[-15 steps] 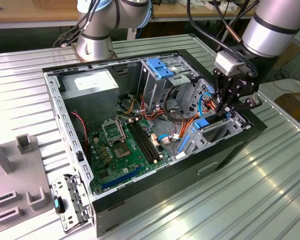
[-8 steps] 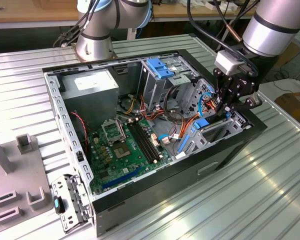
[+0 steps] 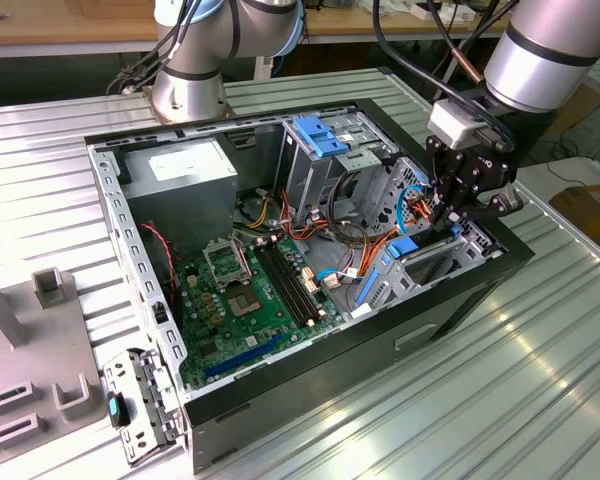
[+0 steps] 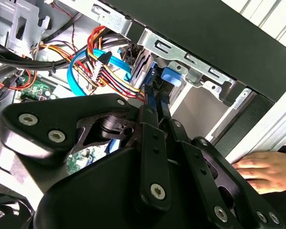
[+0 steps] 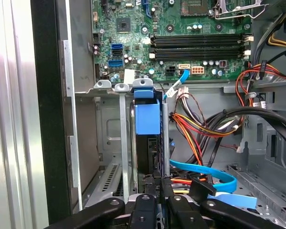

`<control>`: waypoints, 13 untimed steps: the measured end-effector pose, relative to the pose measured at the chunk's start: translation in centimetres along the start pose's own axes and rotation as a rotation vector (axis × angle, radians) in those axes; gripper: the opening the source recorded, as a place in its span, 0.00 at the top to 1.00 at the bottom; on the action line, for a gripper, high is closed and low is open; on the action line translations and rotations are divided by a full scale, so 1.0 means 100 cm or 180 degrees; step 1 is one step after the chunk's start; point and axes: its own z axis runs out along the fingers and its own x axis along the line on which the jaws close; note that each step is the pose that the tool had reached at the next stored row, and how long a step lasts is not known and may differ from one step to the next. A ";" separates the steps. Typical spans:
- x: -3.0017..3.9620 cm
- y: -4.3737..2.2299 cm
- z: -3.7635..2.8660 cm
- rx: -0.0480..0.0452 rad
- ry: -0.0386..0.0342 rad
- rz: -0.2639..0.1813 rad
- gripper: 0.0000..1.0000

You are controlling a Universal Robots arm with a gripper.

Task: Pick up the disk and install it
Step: 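Insert the first disk wire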

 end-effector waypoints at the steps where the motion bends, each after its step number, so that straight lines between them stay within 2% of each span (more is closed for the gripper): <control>1: -0.0001 0.0000 0.0000 0.0000 0.0000 0.0001 0.84; 13: -0.0001 0.0000 0.0001 0.0001 -0.0001 -0.0045 0.84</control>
